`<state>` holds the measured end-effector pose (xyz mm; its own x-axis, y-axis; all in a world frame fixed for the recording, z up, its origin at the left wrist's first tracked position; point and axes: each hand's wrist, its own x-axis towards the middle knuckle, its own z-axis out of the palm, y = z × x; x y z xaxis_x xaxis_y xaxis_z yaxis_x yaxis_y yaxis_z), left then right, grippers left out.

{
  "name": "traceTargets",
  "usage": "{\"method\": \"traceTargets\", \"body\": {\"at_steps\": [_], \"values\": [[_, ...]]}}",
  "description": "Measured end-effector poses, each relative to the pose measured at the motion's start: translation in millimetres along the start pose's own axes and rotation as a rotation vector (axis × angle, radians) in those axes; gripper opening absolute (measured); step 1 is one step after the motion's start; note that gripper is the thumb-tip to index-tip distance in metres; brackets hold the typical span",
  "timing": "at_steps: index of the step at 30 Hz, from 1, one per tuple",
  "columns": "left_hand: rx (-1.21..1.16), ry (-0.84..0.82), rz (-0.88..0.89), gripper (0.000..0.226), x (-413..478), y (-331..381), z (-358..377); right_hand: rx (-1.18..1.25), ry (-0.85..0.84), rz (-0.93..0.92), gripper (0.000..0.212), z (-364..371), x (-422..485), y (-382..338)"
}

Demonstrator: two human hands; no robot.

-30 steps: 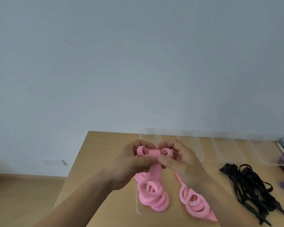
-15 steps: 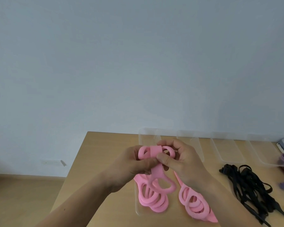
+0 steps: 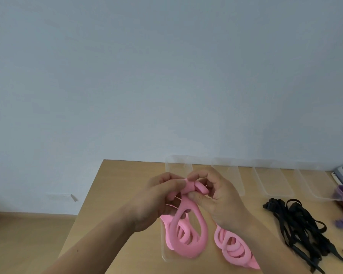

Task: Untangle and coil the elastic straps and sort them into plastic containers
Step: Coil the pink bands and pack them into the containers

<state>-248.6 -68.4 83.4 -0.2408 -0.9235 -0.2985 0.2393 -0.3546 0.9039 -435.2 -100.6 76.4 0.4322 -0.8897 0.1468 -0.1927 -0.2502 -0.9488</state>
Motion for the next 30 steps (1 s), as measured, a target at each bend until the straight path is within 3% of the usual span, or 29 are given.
{"method": "traceTargets", "body": {"at_steps": [8, 15, 18, 22, 26, 30], "values": [[0.050, 0.055, 0.095, 0.037, 2.5, -3.6, -9.5, 0.265, -0.021, 0.132, 0.034, -1.7, 1.4, 2.2], [0.166, 0.060, 0.178, 0.045, 3.2, -7.0, -8.0, 0.312, -0.040, 0.245, 0.035, -0.1, 3.6, -1.4], [0.194, 0.070, 0.128, 0.054, 3.2, -8.4, -8.2, 0.284, -0.023, 0.200, 0.023, -1.2, 3.1, 2.3], [0.144, -0.003, -0.003, 0.037, -0.3, -5.8, -8.6, 0.181, -0.029, 0.120, 0.032, 0.0, 3.5, 5.3], [0.032, -0.043, -0.101, 0.047, -4.9, -0.9, -12.1, 0.071, -0.068, 0.088, 0.035, 3.4, 1.2, 6.5], [0.026, 0.004, -0.106, 0.041, -6.5, -0.6, -14.3, 0.007, -0.113, 0.058, 0.036, 7.1, -1.1, 7.4]]}}
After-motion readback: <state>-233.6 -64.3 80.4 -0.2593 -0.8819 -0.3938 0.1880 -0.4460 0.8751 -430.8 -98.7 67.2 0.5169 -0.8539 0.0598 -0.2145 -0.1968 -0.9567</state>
